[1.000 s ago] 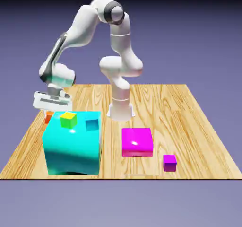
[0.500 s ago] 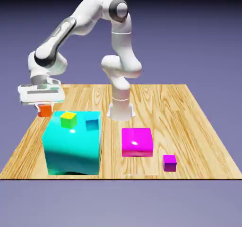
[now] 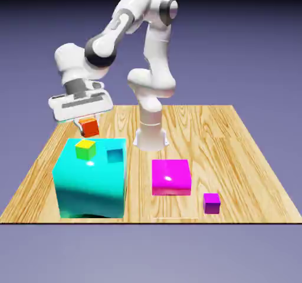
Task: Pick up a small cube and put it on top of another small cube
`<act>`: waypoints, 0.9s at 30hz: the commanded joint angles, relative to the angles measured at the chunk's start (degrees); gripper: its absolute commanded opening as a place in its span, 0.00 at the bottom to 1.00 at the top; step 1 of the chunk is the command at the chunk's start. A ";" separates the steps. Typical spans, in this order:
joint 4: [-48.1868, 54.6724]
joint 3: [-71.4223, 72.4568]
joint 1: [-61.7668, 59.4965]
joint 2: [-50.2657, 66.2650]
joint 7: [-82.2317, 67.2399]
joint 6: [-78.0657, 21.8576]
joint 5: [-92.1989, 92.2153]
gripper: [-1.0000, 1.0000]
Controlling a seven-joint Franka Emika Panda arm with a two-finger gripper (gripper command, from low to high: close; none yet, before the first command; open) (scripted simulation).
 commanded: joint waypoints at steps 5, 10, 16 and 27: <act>-0.62 8.29 -2.43 -4.12 12.46 -0.85 -4.35 0.00; -1.23 16.59 -4.85 -8.24 24.92 -1.65 -8.72 0.00; -6.41 16.05 -6.44 -8.42 28.32 6.92 -8.12 0.00; -5.68 16.42 -8.14 -11.24 28.29 3.24 -8.05 1.00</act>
